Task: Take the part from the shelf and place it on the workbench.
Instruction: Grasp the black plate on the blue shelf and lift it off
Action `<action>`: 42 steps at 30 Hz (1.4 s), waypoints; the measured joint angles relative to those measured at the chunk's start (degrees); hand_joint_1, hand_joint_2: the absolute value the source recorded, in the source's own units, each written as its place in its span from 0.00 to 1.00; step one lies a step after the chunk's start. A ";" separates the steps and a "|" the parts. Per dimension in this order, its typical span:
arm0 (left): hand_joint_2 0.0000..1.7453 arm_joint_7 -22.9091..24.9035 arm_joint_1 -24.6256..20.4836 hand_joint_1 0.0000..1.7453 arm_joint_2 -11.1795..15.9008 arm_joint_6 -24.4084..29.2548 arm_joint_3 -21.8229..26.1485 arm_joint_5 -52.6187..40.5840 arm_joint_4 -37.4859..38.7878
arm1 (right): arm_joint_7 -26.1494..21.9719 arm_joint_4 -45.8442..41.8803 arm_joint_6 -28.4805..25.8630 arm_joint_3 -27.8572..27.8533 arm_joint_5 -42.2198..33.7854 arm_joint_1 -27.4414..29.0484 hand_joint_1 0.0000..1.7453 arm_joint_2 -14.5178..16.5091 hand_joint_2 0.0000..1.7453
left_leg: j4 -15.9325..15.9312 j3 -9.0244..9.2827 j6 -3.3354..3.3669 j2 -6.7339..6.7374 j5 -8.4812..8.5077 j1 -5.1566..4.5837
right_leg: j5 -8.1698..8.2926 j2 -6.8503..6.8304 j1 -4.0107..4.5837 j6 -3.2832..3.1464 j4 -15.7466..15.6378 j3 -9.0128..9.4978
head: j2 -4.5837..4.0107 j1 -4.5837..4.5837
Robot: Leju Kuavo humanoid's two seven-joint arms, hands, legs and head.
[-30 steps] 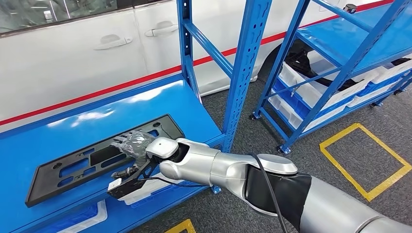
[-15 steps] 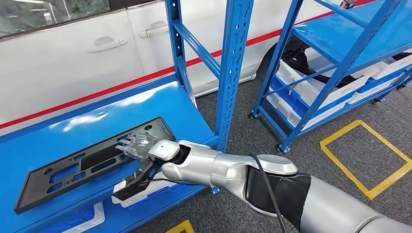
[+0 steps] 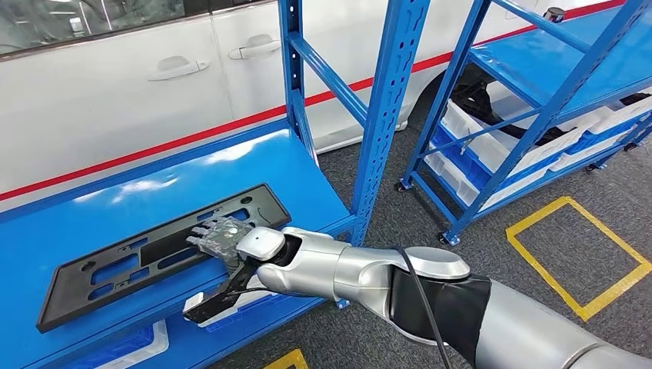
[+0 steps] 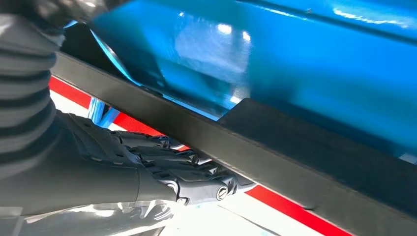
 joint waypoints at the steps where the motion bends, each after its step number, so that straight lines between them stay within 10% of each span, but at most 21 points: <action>1: 0.00 0.01 -0.04 0.00 0.05 0.00 -0.02 0.00 0.01 | -0.01 0.01 -0.05 0.09 0.06 0.00 1.00 0.00 1.00 | 0.46 -0.14 -0.14 -0.04 -0.30 -0.11 | 1.14 0.12 -0.10 0.27 -3.27 1.52 | 0.01 -0.01; 8: 0.00 0.10 -0.05 0.00 0.23 0.00 -0.66 -0.01 0.02 | -0.11 0.03 -1.05 0.62 0.28 0.07 1.00 -0.12 1.00 | 0.45 -0.10 -0.68 -0.08 -0.58 -0.50 | 1.19 0.59 0.28 -0.85 -5.40 2.49 | 0.00 -0.03; 31: 0.00 -0.57 -0.07 0.00 -0.06 -0.28 -0.98 0.11 0.02 | -0.51 -1.25 -4.04 0.65 2.25 0.22 1.00 -2.82 1.00 | 0.20 0.10 -1.27 -0.10 -0.47 -0.69 | 1.16 0.56 0.36 -1.05 -5.48 2.75 | 0.00 -0.02; 35: 1.00 -0.85 -0.02 0.00 -0.06 -0.60 -0.97 1.24 0.02 | 0.68 -3.38 -5.31 0.49 3.51 0.16 1.00 -3.63 1.00 | 0.21 0.08 -1.27 -0.10 -0.47 -0.70 | 1.17 0.56 0.35 -1.05 -5.49 2.74 | 0.00 -0.02; 42: 1.00 -2.37 0.51 0.00 -0.06 -0.42 -0.79 3.15 0.02 | 6.80 -21.01 -2.67 -3.16 9.62 -3.63 1.00 -9.05 1.00 | 0.22 0.01 -1.26 -0.07 -0.47 -0.70 | 1.23 0.61 0.35 -1.05 -5.49 2.62 | 0.00 -0.03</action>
